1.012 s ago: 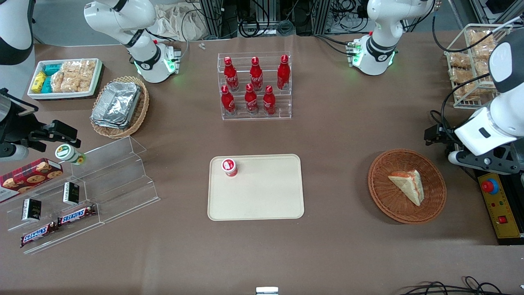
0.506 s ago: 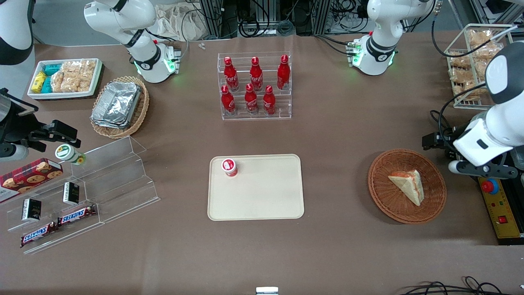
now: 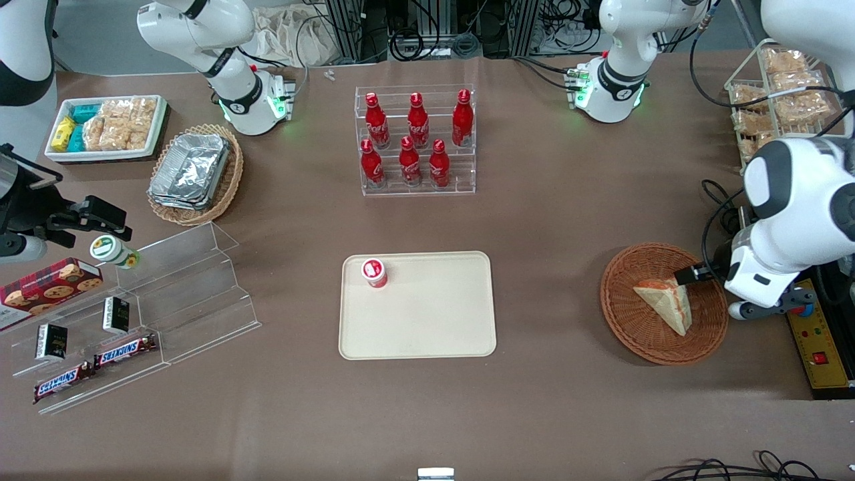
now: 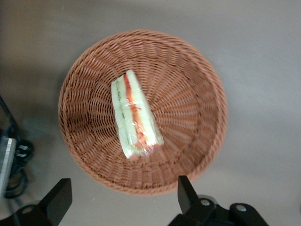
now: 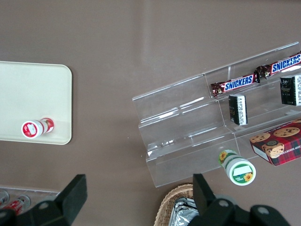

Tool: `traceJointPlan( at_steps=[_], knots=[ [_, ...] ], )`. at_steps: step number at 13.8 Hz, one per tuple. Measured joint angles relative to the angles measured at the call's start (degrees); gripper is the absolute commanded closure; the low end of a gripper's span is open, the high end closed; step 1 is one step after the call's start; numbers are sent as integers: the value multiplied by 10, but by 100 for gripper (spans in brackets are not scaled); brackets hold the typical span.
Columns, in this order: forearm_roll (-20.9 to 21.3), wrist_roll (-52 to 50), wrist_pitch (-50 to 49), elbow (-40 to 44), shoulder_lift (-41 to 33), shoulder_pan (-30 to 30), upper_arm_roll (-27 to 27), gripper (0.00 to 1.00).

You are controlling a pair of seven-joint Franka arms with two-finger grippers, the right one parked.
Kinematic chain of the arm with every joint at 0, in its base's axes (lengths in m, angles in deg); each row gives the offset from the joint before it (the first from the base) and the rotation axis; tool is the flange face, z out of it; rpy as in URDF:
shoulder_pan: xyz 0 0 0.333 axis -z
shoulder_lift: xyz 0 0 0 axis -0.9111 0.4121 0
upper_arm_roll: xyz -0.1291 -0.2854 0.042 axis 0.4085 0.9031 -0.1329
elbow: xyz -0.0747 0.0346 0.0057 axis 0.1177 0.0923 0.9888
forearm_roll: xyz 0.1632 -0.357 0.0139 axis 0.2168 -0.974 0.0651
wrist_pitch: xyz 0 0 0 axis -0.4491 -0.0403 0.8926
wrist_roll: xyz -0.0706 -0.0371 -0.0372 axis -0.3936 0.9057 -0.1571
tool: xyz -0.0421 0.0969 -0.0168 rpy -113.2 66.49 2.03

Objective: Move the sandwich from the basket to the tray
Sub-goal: 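Lower the left gripper and close it on the wrapped sandwich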

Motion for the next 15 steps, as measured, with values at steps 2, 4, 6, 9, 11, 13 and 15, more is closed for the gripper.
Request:
traceJointPlan(
  at_steps=[2,4,6,9,11,13,15],
  knots=[
    [0,-40,65,-41,9,-1,-3,0],
    [0,-91,101,-58,27,1,-3,0],
    [0,-116,113,-59,44,2,-3,0],
    [0,-124,116,-59,56,1,-3,0],
    [0,-127,118,-59,64,0,-4,0],
    [0,-140,122,-58,74,0,-4,7],
    [0,-171,128,-52,90,0,-5,58]
  ],
)
